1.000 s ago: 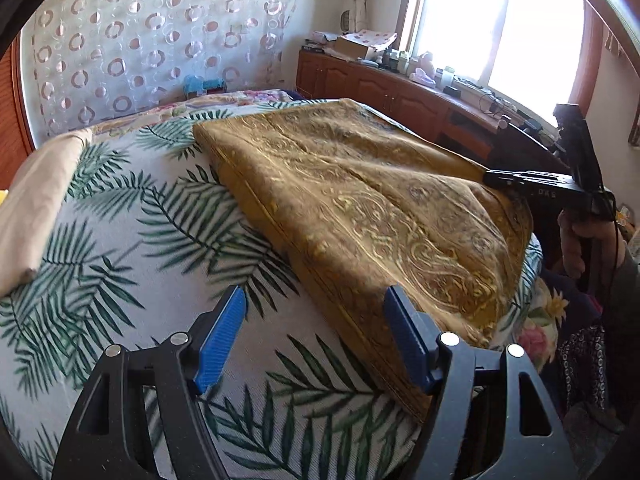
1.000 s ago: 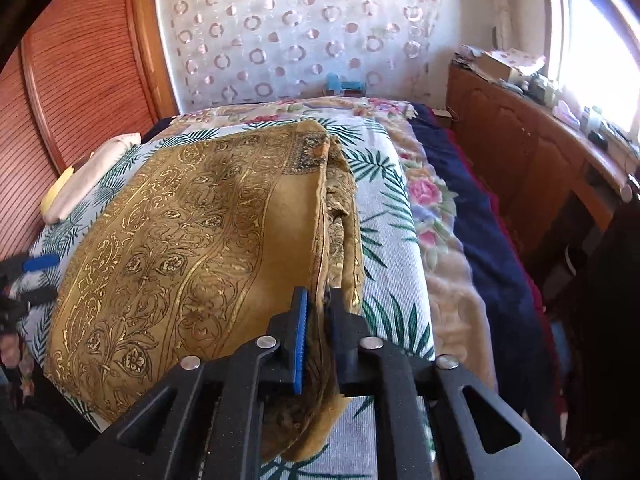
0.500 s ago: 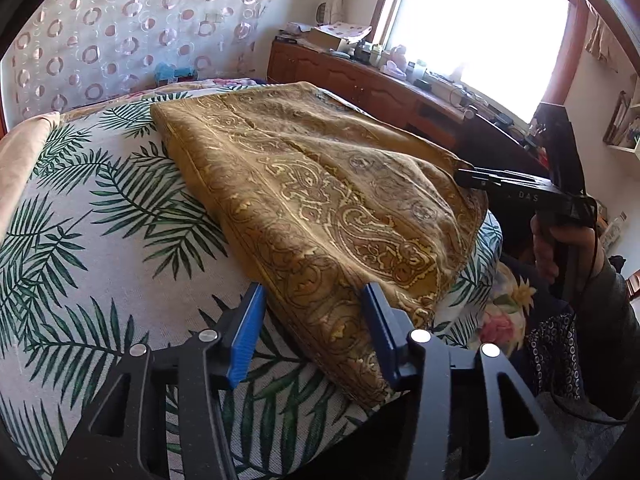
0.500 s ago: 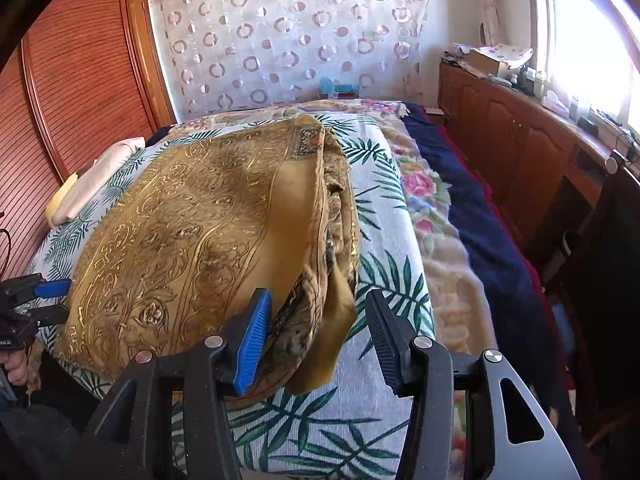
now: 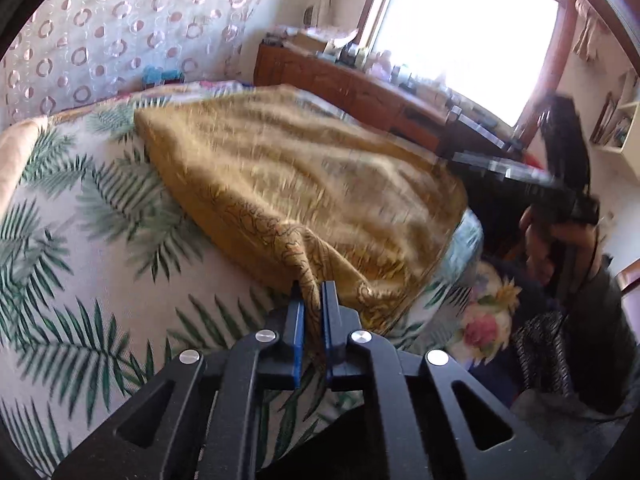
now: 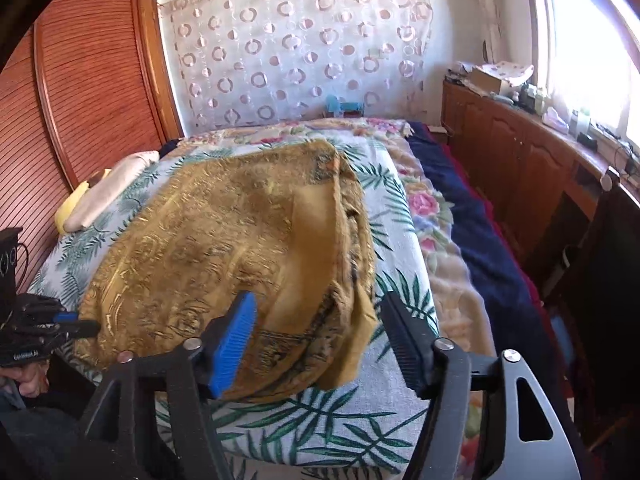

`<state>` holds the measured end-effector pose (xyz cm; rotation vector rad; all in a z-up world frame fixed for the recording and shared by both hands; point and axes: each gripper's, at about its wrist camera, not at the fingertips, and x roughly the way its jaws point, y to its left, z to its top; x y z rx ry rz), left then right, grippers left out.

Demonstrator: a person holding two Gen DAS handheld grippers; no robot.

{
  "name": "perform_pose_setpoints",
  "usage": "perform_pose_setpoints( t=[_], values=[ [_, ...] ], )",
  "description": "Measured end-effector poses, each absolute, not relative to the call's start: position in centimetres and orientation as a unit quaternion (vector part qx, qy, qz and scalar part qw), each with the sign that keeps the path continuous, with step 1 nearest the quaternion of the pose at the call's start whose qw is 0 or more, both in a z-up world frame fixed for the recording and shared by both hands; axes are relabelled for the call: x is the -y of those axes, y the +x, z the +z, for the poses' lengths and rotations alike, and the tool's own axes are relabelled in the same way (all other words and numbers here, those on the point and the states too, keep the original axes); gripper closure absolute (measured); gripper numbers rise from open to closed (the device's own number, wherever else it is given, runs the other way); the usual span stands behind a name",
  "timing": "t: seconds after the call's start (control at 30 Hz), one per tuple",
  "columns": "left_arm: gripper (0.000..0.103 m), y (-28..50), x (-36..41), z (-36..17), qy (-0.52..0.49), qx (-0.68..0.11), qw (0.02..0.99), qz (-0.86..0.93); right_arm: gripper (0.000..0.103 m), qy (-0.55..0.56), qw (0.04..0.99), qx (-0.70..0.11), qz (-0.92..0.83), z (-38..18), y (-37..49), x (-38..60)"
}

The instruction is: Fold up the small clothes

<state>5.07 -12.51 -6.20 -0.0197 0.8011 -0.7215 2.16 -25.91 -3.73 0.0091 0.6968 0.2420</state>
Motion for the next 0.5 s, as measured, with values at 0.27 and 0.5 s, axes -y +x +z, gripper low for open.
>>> perform_pose_setpoints(
  t=[0.27, 0.5],
  values=[
    [0.095, 6.9, 13.2, -0.3, -0.023, -0.325, 0.874, -0.360, 0.027, -0.014, 0.929, -0.323, 0.179, -2.8, 0.3, 22.9],
    [0.095, 9.2, 14.5, 1.2, -0.031, -0.316, 0.877, -0.361, 0.026, -0.017, 0.919, -0.325, 0.221, -3.0, -0.7, 21.2]
  ],
)
